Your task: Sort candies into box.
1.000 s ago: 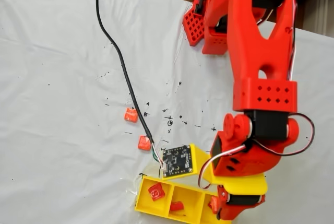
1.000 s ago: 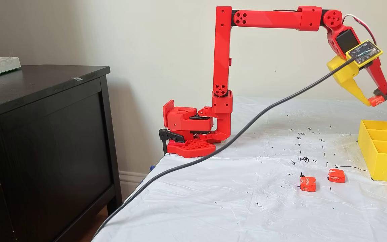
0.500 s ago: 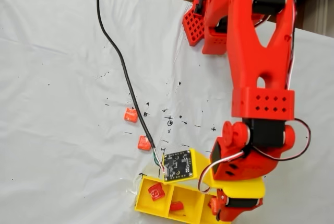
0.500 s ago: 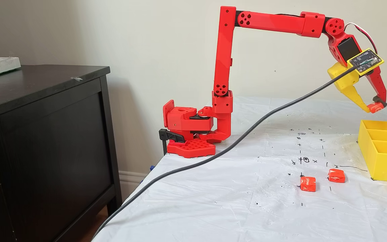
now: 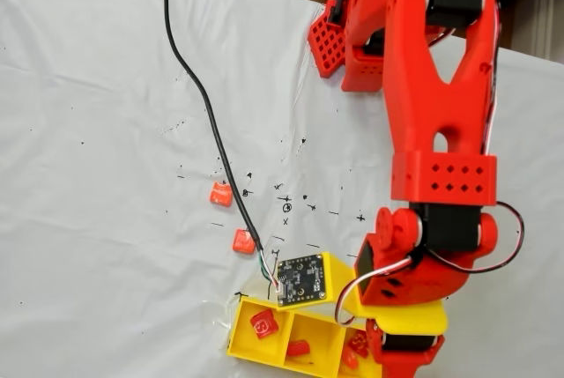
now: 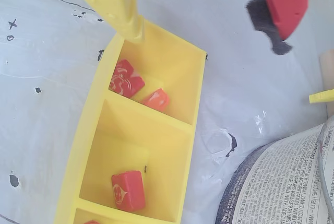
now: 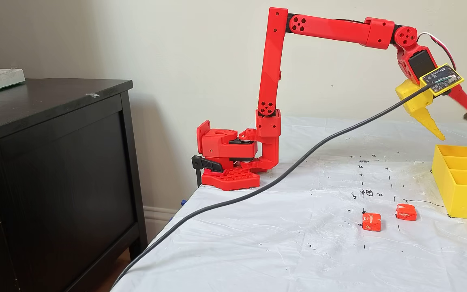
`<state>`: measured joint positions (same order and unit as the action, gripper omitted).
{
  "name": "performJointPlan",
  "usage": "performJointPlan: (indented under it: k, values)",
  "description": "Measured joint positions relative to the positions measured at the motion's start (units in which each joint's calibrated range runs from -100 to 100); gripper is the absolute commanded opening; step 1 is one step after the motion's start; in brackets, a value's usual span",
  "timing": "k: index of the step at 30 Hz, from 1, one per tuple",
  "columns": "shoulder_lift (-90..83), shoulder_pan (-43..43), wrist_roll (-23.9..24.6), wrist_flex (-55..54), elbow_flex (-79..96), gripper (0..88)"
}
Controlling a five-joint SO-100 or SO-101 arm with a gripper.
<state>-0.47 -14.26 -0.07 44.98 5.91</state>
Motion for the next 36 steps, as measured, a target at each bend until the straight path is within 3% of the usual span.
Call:
performJointPlan:
  k: [8,12,14,28,36]
  values:
    - [0.0,0.0,0.1,0.0,0.0,34.2]
    - [0.0,0.0,0.1,0.5,0.0,19.4]
    - [0.0,0.0,0.1,1.3,0.0,4.6]
    - [-1.8,2.0,-1.5,8.6,2.0,1.8]
    - [-10.4,8.6,-5.2,11.1,12.0,0.4]
